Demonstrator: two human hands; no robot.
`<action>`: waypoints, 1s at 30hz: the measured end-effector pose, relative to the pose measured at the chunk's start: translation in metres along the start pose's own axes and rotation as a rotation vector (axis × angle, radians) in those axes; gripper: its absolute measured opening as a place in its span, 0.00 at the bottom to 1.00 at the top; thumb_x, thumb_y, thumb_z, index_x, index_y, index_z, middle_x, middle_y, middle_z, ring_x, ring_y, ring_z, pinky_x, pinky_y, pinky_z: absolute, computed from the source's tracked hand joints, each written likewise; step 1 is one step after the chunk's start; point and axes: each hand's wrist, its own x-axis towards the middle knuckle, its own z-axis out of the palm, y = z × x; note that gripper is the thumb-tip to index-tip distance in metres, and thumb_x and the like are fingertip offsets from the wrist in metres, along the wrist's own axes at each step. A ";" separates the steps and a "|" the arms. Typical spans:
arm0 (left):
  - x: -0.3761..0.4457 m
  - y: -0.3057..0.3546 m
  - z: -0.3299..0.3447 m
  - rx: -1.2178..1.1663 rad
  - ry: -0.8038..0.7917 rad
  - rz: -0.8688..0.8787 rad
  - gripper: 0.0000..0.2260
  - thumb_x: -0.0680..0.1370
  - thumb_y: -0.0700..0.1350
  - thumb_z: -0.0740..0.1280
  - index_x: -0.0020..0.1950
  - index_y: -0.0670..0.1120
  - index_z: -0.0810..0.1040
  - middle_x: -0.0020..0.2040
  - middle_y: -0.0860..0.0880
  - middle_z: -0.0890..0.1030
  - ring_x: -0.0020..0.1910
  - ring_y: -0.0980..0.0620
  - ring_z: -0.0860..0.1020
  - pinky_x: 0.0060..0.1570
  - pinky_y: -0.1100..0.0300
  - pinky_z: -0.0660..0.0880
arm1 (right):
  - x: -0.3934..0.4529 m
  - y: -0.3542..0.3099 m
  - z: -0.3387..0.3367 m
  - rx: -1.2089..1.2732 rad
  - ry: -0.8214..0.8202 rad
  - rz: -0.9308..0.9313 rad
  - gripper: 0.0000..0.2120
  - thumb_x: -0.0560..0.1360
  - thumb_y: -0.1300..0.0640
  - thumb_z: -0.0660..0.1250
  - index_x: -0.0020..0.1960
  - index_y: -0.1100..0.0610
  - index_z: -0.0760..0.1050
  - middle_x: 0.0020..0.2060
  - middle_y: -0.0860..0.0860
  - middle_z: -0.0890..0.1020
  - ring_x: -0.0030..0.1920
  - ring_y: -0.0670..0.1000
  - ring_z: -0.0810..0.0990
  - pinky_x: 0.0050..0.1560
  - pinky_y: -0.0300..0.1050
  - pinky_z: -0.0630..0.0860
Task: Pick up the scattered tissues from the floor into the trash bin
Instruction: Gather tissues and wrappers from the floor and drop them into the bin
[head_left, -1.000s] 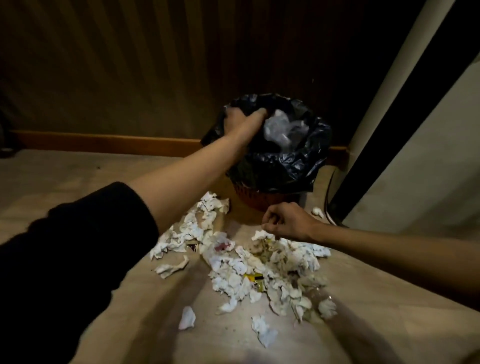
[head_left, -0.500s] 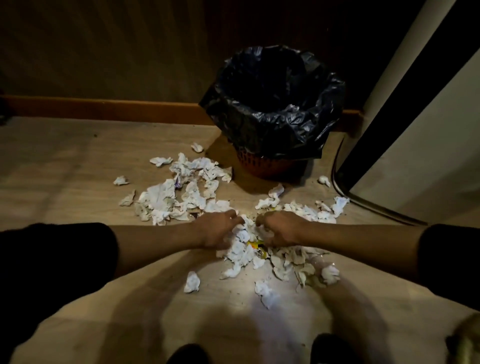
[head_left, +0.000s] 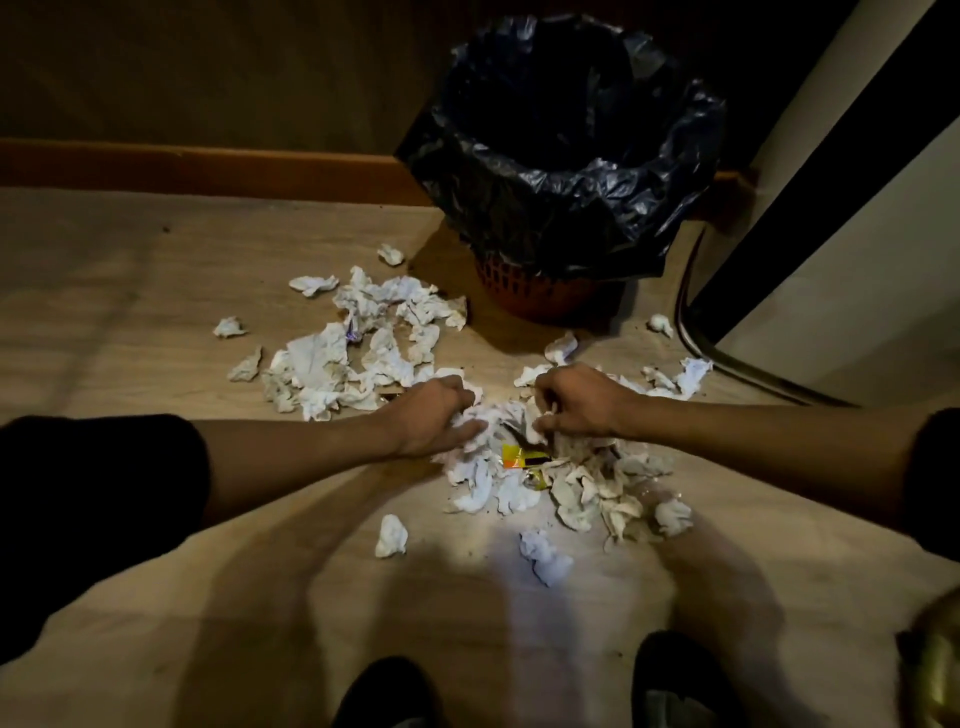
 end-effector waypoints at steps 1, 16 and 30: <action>-0.001 -0.004 0.000 -0.018 0.011 -0.038 0.17 0.79 0.57 0.63 0.50 0.42 0.77 0.47 0.45 0.76 0.42 0.45 0.77 0.40 0.57 0.71 | 0.002 -0.001 0.001 0.004 0.013 0.012 0.09 0.70 0.52 0.74 0.42 0.54 0.75 0.37 0.49 0.80 0.40 0.52 0.79 0.39 0.49 0.76; -0.001 -0.031 0.016 0.056 -0.264 -0.247 0.27 0.72 0.52 0.73 0.69 0.49 0.70 0.60 0.40 0.71 0.55 0.39 0.76 0.51 0.53 0.75 | 0.023 -0.063 0.064 -0.213 -0.286 -0.247 0.19 0.75 0.55 0.71 0.64 0.55 0.73 0.59 0.57 0.71 0.46 0.57 0.79 0.45 0.52 0.80; -0.006 -0.015 -0.080 -0.162 -0.143 -0.339 0.15 0.77 0.43 0.66 0.64 0.43 0.77 0.57 0.40 0.81 0.56 0.43 0.79 0.45 0.61 0.68 | 0.015 -0.061 -0.061 0.007 -0.029 -0.096 0.15 0.73 0.57 0.72 0.59 0.54 0.78 0.44 0.49 0.79 0.47 0.50 0.78 0.43 0.42 0.71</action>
